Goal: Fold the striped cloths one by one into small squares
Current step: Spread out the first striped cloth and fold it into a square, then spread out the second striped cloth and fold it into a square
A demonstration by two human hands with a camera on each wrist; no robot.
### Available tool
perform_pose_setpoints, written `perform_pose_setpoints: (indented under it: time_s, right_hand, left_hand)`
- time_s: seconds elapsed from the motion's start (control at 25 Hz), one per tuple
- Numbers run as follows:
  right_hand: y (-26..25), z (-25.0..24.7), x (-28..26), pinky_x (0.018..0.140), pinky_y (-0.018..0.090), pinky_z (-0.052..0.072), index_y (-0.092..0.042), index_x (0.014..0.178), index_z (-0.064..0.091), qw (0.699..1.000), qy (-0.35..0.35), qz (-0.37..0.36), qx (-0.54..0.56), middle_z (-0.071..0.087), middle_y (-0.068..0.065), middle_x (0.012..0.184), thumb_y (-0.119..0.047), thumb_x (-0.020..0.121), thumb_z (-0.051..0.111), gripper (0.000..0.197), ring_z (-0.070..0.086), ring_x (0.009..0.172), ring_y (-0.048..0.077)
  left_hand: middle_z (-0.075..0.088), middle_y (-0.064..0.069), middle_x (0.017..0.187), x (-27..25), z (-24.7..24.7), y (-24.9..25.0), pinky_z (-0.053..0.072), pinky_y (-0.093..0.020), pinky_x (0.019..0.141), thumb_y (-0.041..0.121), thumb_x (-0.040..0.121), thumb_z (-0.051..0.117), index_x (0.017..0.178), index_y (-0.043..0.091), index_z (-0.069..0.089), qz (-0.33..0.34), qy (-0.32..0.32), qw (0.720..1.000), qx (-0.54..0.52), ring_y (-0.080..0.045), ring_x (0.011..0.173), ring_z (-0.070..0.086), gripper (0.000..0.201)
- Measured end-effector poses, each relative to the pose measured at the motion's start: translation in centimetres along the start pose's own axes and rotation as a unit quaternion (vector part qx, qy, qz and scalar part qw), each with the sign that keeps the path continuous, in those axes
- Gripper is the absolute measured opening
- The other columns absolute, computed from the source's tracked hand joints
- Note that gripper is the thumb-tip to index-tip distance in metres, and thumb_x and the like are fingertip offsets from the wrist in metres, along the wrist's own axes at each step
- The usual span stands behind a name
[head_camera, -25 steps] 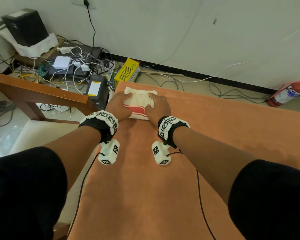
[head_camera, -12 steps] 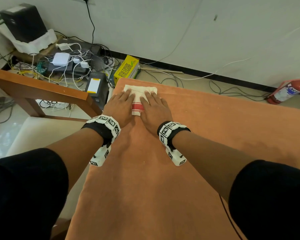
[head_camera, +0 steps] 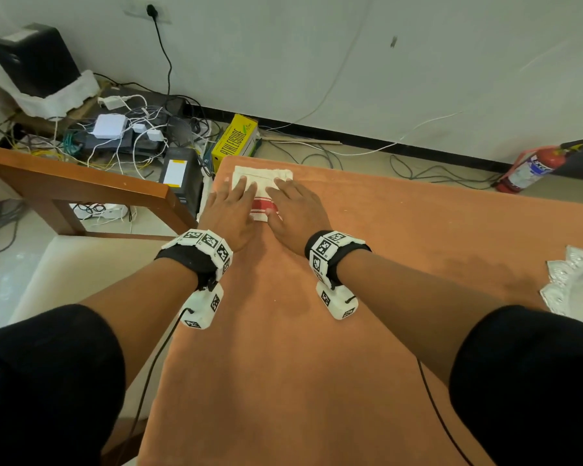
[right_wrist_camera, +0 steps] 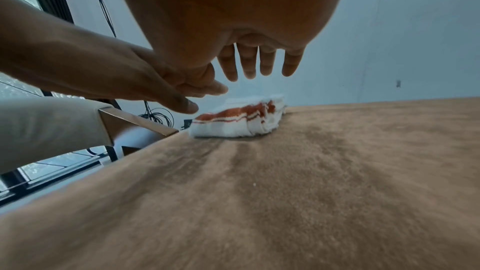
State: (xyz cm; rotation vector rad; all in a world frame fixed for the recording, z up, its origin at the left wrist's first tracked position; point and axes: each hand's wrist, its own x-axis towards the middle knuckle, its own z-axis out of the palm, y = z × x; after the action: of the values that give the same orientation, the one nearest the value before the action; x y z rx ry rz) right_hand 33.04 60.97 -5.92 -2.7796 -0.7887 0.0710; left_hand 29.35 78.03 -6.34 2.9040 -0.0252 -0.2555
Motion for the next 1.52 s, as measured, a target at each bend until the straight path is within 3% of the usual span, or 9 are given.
perform_pose_setpoints:
  time_s: [0.16, 0.36, 0.56, 0.84, 1.08, 1.28, 1.52]
  right_hand:
    - [-1.1, -3.7, -4.8, 0.109, 0.050, 0.040, -0.020, 0.140, 0.056, 0.999, 0.031, 0.006, 0.028, 0.055, 0.005, 0.146, -0.040, 0.091, 0.047, 0.053, 0.044, 0.138, 0.027]
    - [-0.9, -8.6, -14.2, 0.105, 0.045, 0.042, -0.016, 0.139, 0.057, 0.994, 0.084, 0.038, 0.052, 0.059, 0.005, 0.140, -0.035, 0.092, 0.057, 0.050, 0.048, 0.132, 0.027]
    - [0.7, -11.1, -23.6, 0.103, 0.045, 0.046, -0.016, 0.137, 0.058, 0.990, 0.108, 0.077, 0.056, 0.061, 0.004, 0.136, -0.035, 0.092, 0.055, 0.049, 0.051, 0.127, 0.026]
    - [5.9, -13.7, -36.8, 0.105, 0.042, 0.044, -0.019, 0.134, 0.059, 0.979, 0.125, 0.147, 0.063, 0.062, 0.001, 0.131, -0.033, 0.092, 0.057, 0.044, 0.053, 0.126, 0.022]
    - [12.8, -14.9, -48.7, 0.086, 0.043, 0.050, -0.025, 0.126, 0.060, 0.970, 0.121, 0.207, 0.045, 0.064, -0.001, 0.119, -0.033, 0.089, 0.055, 0.039, 0.058, 0.107, 0.024]
    - [18.4, -15.1, -57.3, 0.085, 0.043, 0.052, -0.023, 0.119, 0.066, 0.963, 0.125, 0.230, 0.063, 0.066, -0.002, 0.115, -0.029, 0.085, 0.056, 0.036, 0.059, 0.107, 0.022]
    - [23.2, -16.1, -65.6, 0.083, 0.039, 0.052, -0.025, 0.118, 0.066, 0.939, 0.117, 0.314, 0.072, 0.069, -0.005, 0.110, -0.032, 0.089, 0.058, 0.030, 0.062, 0.103, 0.020]
  left_hand:
    - [0.033, -0.009, 0.166, -3.9, -2.0, 1.9, 0.024, -0.061, 0.122, 0.019, 0.094, 0.055, 0.154, 0.017, 0.041, 0.075, 0.016, 0.997, 0.020, -0.041, 0.154, 0.023, 0.062]
    - [0.052, -0.008, 0.154, -9.2, -4.5, 6.8, 0.038, -0.055, 0.115, 0.026, 0.092, 0.058, 0.148, 0.017, 0.050, 0.177, 0.039, 0.983, -0.008, -0.036, 0.144, 0.043, 0.058]
    - [0.070, -0.007, 0.130, -15.0, -4.7, 14.6, 0.055, -0.046, 0.093, 0.027, 0.092, 0.059, 0.138, 0.016, 0.060, 0.256, 0.063, 0.964, -0.038, -0.030, 0.115, 0.067, 0.048]
    - [0.072, -0.003, 0.120, -20.7, -0.8, 28.1, 0.056, -0.043, 0.082, 0.022, 0.090, 0.061, 0.131, 0.020, 0.061, 0.303, 0.013, 0.951, -0.060, -0.028, 0.104, 0.067, 0.041]
    - [0.072, 0.002, 0.124, -24.8, 2.6, 39.3, 0.056, -0.038, 0.087, 0.023, 0.094, 0.060, 0.131, 0.022, 0.064, 0.333, -0.002, 0.940, -0.078, -0.021, 0.109, 0.068, 0.038]
    - [0.074, 0.011, 0.107, -27.8, 6.0, 46.2, 0.053, -0.029, 0.084, 0.022, 0.094, 0.060, 0.120, 0.026, 0.070, 0.341, -0.041, 0.932, -0.118, -0.011, 0.097, 0.068, 0.028]
    - [0.073, 0.013, 0.094, -29.3, 8.2, 52.9, 0.057, -0.034, 0.078, 0.034, 0.089, 0.054, 0.107, 0.030, 0.074, 0.356, -0.056, 0.922, -0.145, -0.003, 0.082, 0.066, 0.027]
